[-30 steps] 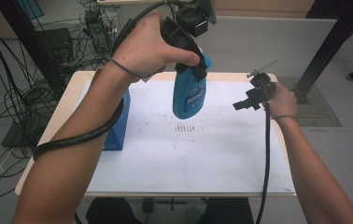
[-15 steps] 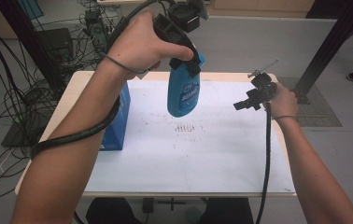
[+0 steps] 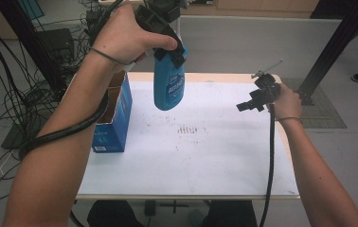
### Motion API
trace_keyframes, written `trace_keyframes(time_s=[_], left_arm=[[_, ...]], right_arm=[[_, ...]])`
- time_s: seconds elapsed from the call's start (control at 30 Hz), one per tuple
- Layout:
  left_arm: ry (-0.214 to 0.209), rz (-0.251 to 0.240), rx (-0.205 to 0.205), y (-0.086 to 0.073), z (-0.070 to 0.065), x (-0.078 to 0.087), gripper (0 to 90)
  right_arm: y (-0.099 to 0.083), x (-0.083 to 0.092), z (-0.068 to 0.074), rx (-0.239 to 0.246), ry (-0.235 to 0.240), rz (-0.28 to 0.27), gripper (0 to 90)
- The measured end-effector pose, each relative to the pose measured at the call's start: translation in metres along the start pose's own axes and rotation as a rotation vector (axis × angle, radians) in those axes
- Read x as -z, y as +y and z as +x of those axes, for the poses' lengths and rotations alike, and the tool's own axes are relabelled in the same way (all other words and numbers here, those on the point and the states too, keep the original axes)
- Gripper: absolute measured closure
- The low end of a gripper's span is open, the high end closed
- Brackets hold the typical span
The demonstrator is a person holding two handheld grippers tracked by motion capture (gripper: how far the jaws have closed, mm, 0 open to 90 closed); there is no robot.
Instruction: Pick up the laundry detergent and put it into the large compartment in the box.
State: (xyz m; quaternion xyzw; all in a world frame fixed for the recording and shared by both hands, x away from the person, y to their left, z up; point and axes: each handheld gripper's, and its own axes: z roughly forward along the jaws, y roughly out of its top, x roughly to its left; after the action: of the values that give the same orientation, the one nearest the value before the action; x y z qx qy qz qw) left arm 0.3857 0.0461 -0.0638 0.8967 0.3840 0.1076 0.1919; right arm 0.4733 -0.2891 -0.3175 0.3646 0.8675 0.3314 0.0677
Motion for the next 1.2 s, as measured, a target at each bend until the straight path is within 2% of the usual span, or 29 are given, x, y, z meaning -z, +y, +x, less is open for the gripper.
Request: trace_keyframes(time_s=[0.23,0.47,0.67,0.87,1.03,1.2], left_arm=[[0.015,0.004,0.076,-0.008,0.024,0.000,37.5],[0.056,0.007,0.149,-0.017,0.045,0.006,37.6],[0.114,0.030,0.178,-0.024,0.057,0.007,37.5],[0.113,0.021,0.247,-0.034,0.076,0.010,37.6],[0.128,0.025,0.284,-0.042,0.087,0.011,37.6],[0.174,0.038,0.319,-0.049,0.098,0.015,37.6]], right_arm=[[0.001,-0.002,0.001,0.003,-0.001,0.000,4.0],[0.002,-0.003,0.001,0.005,0.005,-0.003,4.0],[0.003,-0.004,0.001,0.008,0.003,-0.003,4.0],[0.003,-0.004,0.001,0.007,0.011,-0.008,4.0],[0.004,-0.004,0.002,0.010,0.009,-0.011,3.9],[0.003,-0.004,0.002,0.009,0.016,-0.015,3.9]])
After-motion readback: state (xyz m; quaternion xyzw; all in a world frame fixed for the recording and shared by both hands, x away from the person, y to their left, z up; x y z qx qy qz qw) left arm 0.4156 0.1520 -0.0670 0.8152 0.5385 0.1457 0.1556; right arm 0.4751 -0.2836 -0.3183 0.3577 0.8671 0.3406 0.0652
